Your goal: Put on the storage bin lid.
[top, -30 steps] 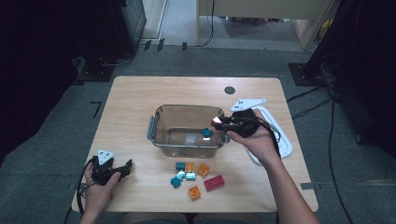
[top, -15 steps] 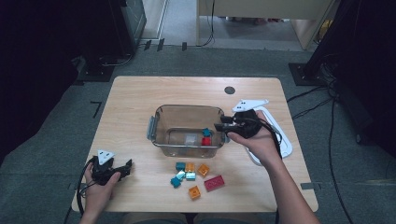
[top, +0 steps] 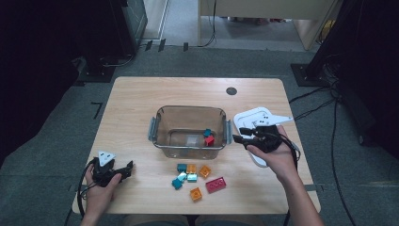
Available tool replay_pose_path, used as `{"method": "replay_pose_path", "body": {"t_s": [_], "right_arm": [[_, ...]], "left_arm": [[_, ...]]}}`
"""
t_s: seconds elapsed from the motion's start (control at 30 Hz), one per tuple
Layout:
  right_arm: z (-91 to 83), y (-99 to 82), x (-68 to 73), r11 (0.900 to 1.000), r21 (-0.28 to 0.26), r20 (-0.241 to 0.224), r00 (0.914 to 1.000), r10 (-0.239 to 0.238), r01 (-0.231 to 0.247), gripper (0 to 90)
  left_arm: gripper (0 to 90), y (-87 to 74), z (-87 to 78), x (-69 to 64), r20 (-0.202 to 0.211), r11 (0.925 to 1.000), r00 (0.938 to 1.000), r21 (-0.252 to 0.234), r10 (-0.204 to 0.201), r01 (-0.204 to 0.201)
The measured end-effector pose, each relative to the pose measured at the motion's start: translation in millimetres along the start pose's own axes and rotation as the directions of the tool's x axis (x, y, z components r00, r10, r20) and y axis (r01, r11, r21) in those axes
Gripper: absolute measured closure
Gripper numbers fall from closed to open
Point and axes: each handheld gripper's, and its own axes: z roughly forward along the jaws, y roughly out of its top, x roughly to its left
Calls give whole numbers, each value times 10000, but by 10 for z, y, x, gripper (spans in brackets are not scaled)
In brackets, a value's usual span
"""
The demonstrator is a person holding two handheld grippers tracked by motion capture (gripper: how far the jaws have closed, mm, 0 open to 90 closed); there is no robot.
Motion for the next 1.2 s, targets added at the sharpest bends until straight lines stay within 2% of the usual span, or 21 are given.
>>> {"method": "replay_pose_path", "body": {"t_s": [0.17,0.3,0.53,0.7,0.8,0.93,1.07,1.13,1.2], "right_arm": [[29,-245,4,9995,201,-24,9997,233,-232,570],[93,-421,67,9988,415,-162,9995,272,-265,568],[270,-719,214,9957,891,-671,9973,304,-244,565],[397,-911,335,9914,1286,-1086,9933,390,-249,616],[435,-991,402,9889,1472,-1205,9919,390,-210,682],[442,-1031,461,9885,1464,-1388,9885,592,-386,734],[475,-1060,503,9874,1499,-1444,9868,729,-510,732],[508,-1079,514,9849,1647,-1547,9848,795,-537,706],[537,-1100,527,9823,1787,-1506,9851,832,-557,722]], "left_arm": [[176,0,0,0,1,10000,10000,-1,-1,1],[176,0,0,0,2,10000,10000,2,0,0],[176,0,0,0,3,10000,10000,1,-4,4],[176,0,0,0,3,10000,10000,0,-5,5],[176,0,-1,0,1,10000,10000,1,-3,3],[176,0,0,-1,1,10000,10000,1,-2,2],[176,0,-1,0,5,10000,10000,5,-2,2],[176,0,-1,0,4,10000,10000,5,-3,3],[176,0,-1,0,5,10000,10000,7,-2,2]]}}
